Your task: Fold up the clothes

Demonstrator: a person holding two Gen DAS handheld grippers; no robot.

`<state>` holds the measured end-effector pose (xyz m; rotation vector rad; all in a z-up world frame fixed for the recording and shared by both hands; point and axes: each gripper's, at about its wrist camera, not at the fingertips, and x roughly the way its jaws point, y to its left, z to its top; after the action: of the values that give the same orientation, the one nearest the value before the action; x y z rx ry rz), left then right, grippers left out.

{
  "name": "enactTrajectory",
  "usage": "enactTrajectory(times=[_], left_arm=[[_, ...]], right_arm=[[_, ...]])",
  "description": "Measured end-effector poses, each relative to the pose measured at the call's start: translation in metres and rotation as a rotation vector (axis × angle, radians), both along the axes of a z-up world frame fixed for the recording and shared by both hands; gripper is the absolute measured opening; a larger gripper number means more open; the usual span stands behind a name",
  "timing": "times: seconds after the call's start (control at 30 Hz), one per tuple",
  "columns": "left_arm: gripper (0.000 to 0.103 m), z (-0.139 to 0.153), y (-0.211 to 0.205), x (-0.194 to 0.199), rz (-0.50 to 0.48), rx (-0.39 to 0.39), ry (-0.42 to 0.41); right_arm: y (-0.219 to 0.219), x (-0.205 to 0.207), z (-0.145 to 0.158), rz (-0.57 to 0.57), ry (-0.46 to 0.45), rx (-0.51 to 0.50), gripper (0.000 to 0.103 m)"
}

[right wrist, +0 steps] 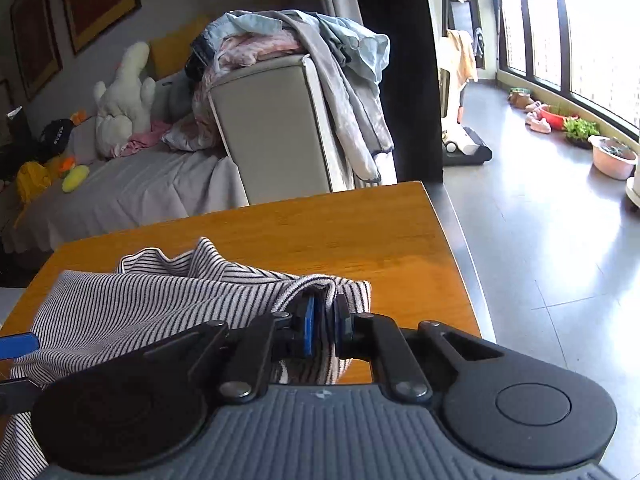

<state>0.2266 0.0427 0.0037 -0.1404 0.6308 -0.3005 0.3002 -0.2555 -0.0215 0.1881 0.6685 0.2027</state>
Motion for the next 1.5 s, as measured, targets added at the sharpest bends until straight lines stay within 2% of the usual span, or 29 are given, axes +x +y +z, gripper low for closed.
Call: enactTrajectory(times=[0.03,0.07,0.1,0.17,0.27,0.37,0.47,0.57,0.67,0.7,0.73,0.87,0.93,1.0,1.07,1.17,1.23,1.27,1.3,1.4,1.5], left_arm=[[0.103,0.0,0.0,-0.001,-0.002,0.005,-0.001],[0.103,0.0,-0.001,-0.002,-0.004,0.01,-0.003],[0.103,-0.001,-0.001,-0.002,-0.005,0.014,-0.004],[0.103,-0.002,0.0,-0.001,-0.002,0.014,-0.002],[0.103,0.003,0.003,-0.002,0.003,0.001,-0.005],[0.103,0.016,0.007,-0.008,-0.003,-0.048,-0.043],[0.103,0.019,0.004,-0.006,-0.01,-0.067,-0.063],[0.103,0.019,0.001,-0.003,-0.016,-0.081,-0.072],[0.103,-0.01,0.0,0.011,-0.009,-0.041,0.01],[0.103,-0.018,-0.001,0.012,-0.023,-0.008,0.009],[0.103,-0.024,-0.002,0.011,-0.034,0.016,0.008],[0.103,-0.023,-0.006,0.009,-0.039,0.046,0.005],[0.103,-0.021,-0.008,0.011,-0.035,0.066,0.002],[0.103,-0.021,-0.01,0.011,-0.033,0.079,0.001],[0.103,-0.021,-0.01,0.011,-0.031,0.088,0.001],[0.103,-0.021,-0.01,0.009,-0.025,0.086,0.001],[0.103,-0.022,-0.009,0.006,-0.021,0.087,-0.001],[0.103,-0.022,-0.008,0.004,-0.021,0.084,-0.002],[0.103,-0.022,-0.006,0.001,-0.024,0.071,-0.003],[0.103,-0.022,0.0,-0.003,-0.021,0.037,-0.009],[0.103,-0.022,0.002,-0.004,-0.018,0.026,-0.011]], right_arm=[[-0.004,-0.002,0.001,-0.01,0.006,0.014,0.012],[-0.006,-0.004,0.005,-0.025,0.01,0.008,0.024],[-0.006,-0.006,0.009,-0.041,0.005,-0.018,0.042],[-0.004,-0.012,0.018,-0.065,-0.018,-0.075,0.049],[-0.003,-0.026,0.032,-0.081,-0.08,-0.123,0.049],[0.003,-0.044,0.046,-0.068,-0.166,-0.118,0.049],[0.017,-0.055,0.052,-0.009,-0.214,-0.09,0.048],[0.029,-0.053,0.041,0.05,-0.162,-0.016,0.027],[0.031,-0.049,0.016,0.051,-0.079,0.023,0.026],[0.03,-0.05,0.008,0.044,-0.064,0.021,0.022],[0.03,-0.05,-0.001,0.037,-0.05,0.018,0.021],[0.036,-0.059,-0.006,0.042,-0.068,-0.028,0.023],[0.042,-0.061,-0.007,0.056,-0.084,-0.054,0.03],[0.048,-0.064,-0.007,0.081,-0.098,-0.079,0.046],[0.053,-0.066,-0.006,0.094,-0.108,-0.096,0.052],[0.051,-0.067,-0.005,0.097,-0.113,-0.084,0.055],[0.049,-0.068,-0.005,0.134,-0.11,-0.048,0.068],[0.05,-0.068,-0.005,0.161,-0.104,-0.036,0.089],[0.052,-0.067,-0.005,0.19,-0.094,-0.029,0.1],[0.057,-0.066,-0.005,0.236,-0.069,-0.021,0.103],[0.064,-0.063,-0.005,0.244,-0.055,-0.067,0.103]])
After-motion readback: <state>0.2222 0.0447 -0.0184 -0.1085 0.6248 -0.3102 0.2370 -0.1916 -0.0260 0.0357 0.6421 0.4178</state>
